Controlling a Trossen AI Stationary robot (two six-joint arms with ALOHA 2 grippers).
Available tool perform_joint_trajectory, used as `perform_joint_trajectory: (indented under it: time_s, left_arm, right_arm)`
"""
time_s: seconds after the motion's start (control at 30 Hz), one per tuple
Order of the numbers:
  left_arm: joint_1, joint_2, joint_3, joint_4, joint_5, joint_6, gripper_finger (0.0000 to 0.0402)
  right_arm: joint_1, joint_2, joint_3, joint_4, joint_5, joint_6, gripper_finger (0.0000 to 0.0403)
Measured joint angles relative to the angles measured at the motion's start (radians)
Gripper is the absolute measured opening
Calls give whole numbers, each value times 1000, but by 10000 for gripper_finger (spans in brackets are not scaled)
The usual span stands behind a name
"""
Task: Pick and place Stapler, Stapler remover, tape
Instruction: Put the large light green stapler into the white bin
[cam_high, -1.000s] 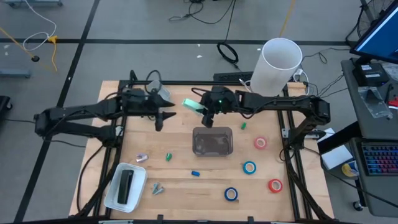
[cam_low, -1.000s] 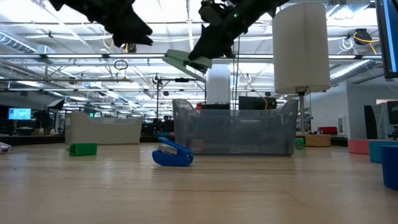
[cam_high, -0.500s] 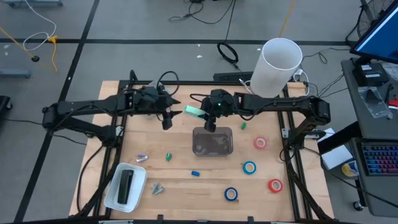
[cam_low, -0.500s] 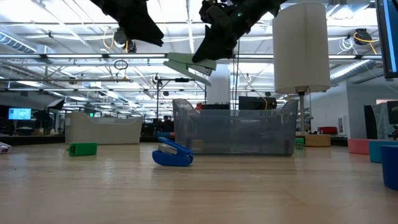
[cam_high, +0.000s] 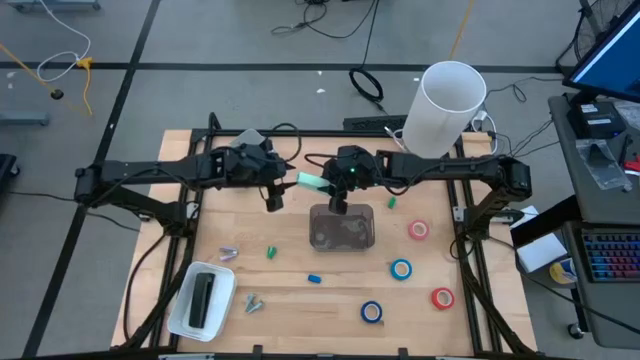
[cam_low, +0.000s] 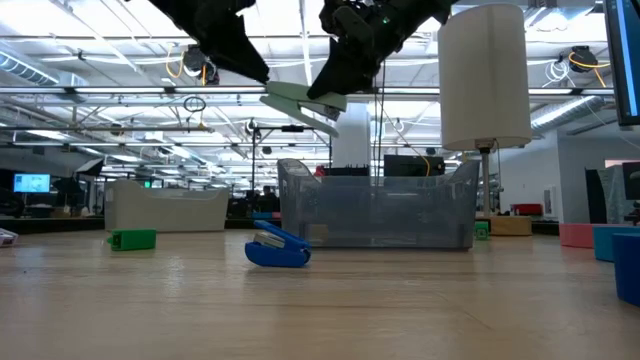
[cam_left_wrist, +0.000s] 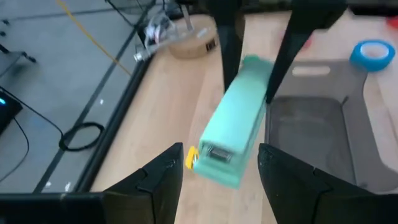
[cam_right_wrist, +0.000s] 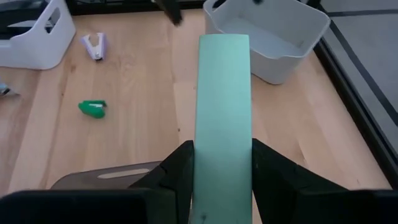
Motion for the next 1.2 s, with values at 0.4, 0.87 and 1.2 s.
perform_joint_trajectory:
  time_s: [0.4, 0.87, 1.2]
  left_arm:
    - [-4, 34, 0, 24, 22, -12, 268]
    - [-18, 31, 0, 70, 37, -5, 271]
    - [-18, 77, 19, 63, 96, -33, 271]
  right_arm:
    - [6, 0, 0, 0, 2, -6, 117]
    - [6, 0, 0, 7, -2, -9, 117]
    - [22, 0, 0, 47, -29, -12, 117]
